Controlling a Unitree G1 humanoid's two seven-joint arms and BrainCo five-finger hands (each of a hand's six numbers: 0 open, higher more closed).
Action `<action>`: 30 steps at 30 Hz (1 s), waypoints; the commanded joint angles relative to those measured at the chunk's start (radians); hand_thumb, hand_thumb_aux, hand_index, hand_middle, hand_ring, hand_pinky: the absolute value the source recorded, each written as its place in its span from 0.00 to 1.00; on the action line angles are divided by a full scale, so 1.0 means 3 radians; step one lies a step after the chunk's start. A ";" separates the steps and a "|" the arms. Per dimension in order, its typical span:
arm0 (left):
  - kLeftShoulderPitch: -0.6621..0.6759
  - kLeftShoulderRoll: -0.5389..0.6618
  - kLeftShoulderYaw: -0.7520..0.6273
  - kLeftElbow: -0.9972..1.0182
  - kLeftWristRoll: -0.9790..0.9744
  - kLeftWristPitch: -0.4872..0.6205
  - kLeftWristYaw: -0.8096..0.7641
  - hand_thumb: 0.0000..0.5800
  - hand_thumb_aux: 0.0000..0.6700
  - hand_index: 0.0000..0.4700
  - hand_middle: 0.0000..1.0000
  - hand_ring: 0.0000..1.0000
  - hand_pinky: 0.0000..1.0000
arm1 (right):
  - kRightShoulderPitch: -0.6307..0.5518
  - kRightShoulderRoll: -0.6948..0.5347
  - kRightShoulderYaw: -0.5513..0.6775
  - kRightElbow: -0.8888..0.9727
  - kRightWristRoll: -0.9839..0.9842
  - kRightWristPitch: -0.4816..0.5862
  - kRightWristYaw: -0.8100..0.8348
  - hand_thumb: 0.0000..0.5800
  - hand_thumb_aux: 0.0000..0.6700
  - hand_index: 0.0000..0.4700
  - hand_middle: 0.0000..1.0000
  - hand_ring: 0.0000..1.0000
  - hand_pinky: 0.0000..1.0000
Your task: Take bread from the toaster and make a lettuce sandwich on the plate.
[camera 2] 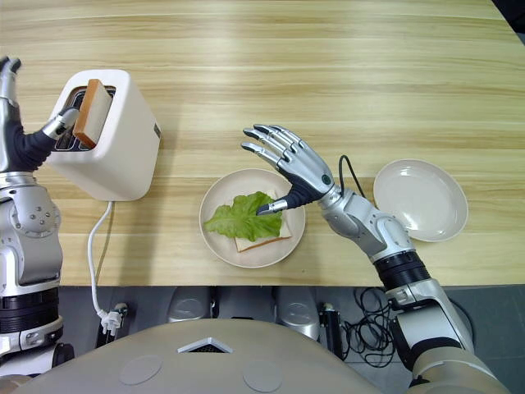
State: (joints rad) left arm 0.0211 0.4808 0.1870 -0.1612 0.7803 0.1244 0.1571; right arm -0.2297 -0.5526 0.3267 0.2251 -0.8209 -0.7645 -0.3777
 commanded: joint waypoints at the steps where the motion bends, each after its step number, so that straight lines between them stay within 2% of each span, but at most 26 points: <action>1: -0.0089 0.0075 -0.0164 0.0304 0.0007 0.0054 -0.0111 0.00 0.00 0.00 0.00 0.00 0.00 | -0.0026 0.0024 -0.0022 0.0076 -0.0001 0.0010 -0.0014 0.00 0.00 0.00 0.00 0.00 0.00; 10: -0.0216 0.0193 -0.0211 0.0593 -0.0087 0.0111 -0.0138 0.00 0.00 0.00 0.00 0.00 0.00 | 0.0013 0.0051 -0.0037 0.0087 0.0003 0.0024 -0.0039 0.00 0.00 0.00 0.00 0.00 0.00; 11: -0.0216 0.0206 -0.0205 0.0607 -0.0088 0.0129 -0.0130 0.77 0.53 0.51 0.00 0.00 0.00 | 0.0020 0.0050 -0.0040 0.0088 0.0003 0.0026 -0.0042 0.00 0.00 0.00 0.00 0.00 0.00; 12: -0.0217 0.0222 -0.0200 0.0623 -0.0090 0.0153 -0.0123 0.77 0.53 0.51 0.00 0.00 0.00 | 0.0027 0.0049 -0.0043 0.0087 0.0005 0.0027 -0.0044 0.00 0.00 0.00 0.00 0.00 0.00; 13: -0.0218 0.0233 -0.0193 0.0637 -0.0095 0.0173 -0.0114 0.95 0.78 0.76 0.00 0.00 0.00 | 0.0032 0.0048 -0.0046 0.0089 0.0009 0.0029 -0.0046 0.00 0.00 0.00 0.00 0.00 0.00; 14: -0.0217 0.0240 -0.0191 0.0642 -0.0096 0.0190 -0.0106 1.00 1.00 0.98 0.00 0.00 0.00 | 0.0035 0.0048 -0.0046 0.0091 0.0011 0.0029 -0.0046 0.00 0.00 0.00 0.00 0.00 0.00; 24: -0.0224 0.0224 -0.0341 0.0612 -0.0107 0.0158 -0.0064 1.00 1.00 0.98 0.00 0.00 0.00 | 0.0031 0.0088 -0.0007 0.0143 -0.0004 0.0031 -0.0057 0.00 0.00 0.00 0.00 0.00 0.00; 30: -0.0263 0.0210 -0.0295 0.0487 -0.0174 0.0030 0.0131 1.00 1.00 0.98 0.00 0.00 0.00 | 0.0025 0.0115 0.0014 0.0175 -0.0037 0.0047 -0.0077 0.00 0.00 0.00 0.00 0.00 0.00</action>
State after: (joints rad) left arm -0.0553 0.5391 0.0925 -0.0021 0.7351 0.1453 0.1755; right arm -0.2235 -0.5213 0.3292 0.2653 -0.8244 -0.7570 -0.3983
